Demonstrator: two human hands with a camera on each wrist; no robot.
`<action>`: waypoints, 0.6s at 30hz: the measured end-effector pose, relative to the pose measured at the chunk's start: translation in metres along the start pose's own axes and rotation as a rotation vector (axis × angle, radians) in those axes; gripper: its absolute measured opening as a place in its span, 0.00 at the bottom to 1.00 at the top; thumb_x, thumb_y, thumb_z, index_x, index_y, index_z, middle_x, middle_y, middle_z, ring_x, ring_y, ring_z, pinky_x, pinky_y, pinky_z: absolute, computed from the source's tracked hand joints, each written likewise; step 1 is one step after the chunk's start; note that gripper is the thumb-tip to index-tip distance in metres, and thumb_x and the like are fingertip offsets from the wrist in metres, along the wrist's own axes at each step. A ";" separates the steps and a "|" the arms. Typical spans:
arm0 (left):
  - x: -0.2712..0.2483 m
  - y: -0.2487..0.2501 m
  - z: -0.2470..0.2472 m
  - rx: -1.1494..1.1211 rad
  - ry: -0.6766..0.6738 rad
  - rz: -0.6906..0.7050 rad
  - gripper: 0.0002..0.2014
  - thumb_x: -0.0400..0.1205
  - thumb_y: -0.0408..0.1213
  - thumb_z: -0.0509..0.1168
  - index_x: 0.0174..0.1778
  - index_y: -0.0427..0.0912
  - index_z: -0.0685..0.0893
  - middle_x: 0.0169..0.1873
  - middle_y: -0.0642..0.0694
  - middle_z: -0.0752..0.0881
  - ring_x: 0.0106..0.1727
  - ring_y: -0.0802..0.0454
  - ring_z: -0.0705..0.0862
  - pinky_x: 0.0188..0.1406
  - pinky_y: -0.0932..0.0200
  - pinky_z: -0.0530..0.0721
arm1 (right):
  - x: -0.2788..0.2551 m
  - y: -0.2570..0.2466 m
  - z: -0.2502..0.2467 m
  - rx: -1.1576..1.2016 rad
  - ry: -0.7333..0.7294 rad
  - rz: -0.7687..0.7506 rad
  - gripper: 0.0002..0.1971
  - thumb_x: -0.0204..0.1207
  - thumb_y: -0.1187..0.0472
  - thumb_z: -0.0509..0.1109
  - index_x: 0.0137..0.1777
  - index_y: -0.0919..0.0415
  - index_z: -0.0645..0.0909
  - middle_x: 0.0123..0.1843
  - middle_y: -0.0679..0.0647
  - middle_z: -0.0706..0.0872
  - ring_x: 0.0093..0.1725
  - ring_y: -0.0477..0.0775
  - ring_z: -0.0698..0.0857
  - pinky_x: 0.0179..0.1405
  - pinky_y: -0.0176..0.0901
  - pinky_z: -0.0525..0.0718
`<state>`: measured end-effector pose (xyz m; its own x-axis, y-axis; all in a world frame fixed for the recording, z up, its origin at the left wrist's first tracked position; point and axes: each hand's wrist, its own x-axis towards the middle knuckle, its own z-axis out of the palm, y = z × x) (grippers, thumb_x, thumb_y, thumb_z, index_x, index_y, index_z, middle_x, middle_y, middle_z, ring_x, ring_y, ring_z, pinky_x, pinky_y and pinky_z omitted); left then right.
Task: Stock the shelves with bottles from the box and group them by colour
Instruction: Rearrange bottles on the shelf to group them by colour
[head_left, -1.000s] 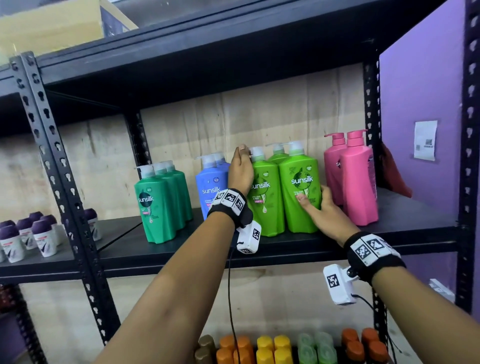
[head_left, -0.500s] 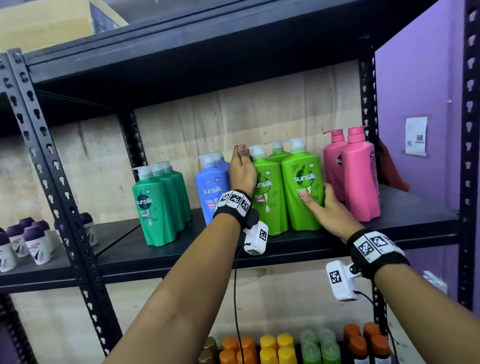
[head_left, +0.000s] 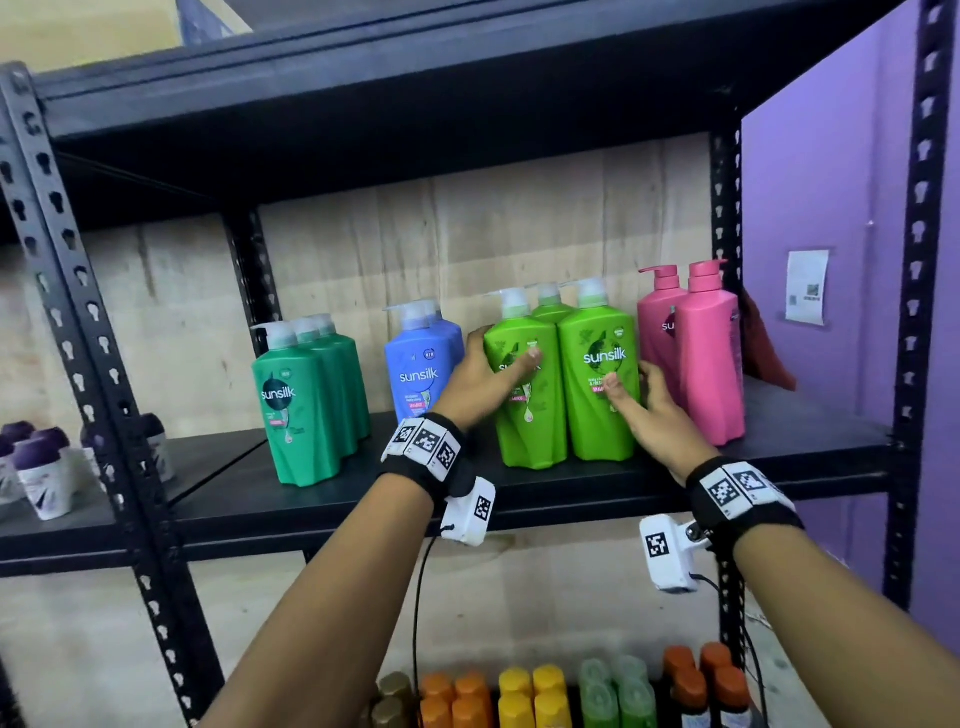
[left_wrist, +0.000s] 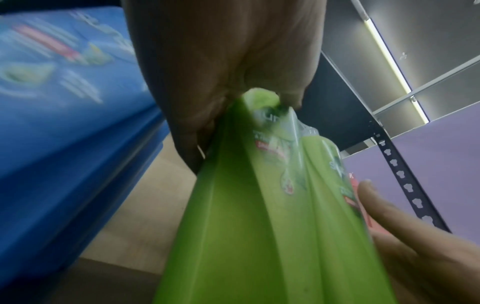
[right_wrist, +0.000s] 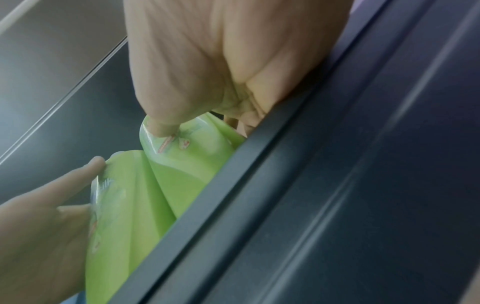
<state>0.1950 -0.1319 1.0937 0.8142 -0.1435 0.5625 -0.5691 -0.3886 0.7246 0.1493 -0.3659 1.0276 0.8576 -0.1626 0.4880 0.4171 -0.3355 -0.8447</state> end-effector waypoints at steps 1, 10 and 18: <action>-0.001 -0.004 -0.002 0.017 -0.031 0.009 0.45 0.71 0.68 0.72 0.79 0.50 0.67 0.64 0.54 0.85 0.65 0.56 0.85 0.70 0.53 0.82 | 0.000 0.000 -0.001 0.007 -0.007 -0.008 0.37 0.71 0.23 0.62 0.77 0.37 0.63 0.64 0.42 0.85 0.59 0.48 0.85 0.61 0.40 0.75; 0.001 -0.004 -0.012 -0.014 -0.107 -0.019 0.40 0.76 0.53 0.78 0.78 0.41 0.68 0.65 0.46 0.85 0.65 0.46 0.87 0.66 0.38 0.85 | 0.005 0.005 -0.001 0.131 -0.036 -0.046 0.33 0.71 0.29 0.68 0.75 0.39 0.68 0.63 0.38 0.86 0.56 0.32 0.87 0.63 0.40 0.79; 0.019 0.006 0.009 -0.032 -0.048 -0.130 0.37 0.78 0.42 0.78 0.77 0.37 0.66 0.67 0.40 0.83 0.66 0.43 0.85 0.66 0.42 0.86 | 0.015 0.020 -0.003 0.155 -0.030 -0.017 0.43 0.60 0.17 0.71 0.73 0.36 0.70 0.64 0.38 0.87 0.64 0.38 0.86 0.74 0.50 0.79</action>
<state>0.2079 -0.1451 1.1048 0.8852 -0.1379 0.4442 -0.4616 -0.3775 0.8028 0.1697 -0.3779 1.0190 0.8576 -0.1290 0.4978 0.4712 -0.1906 -0.8612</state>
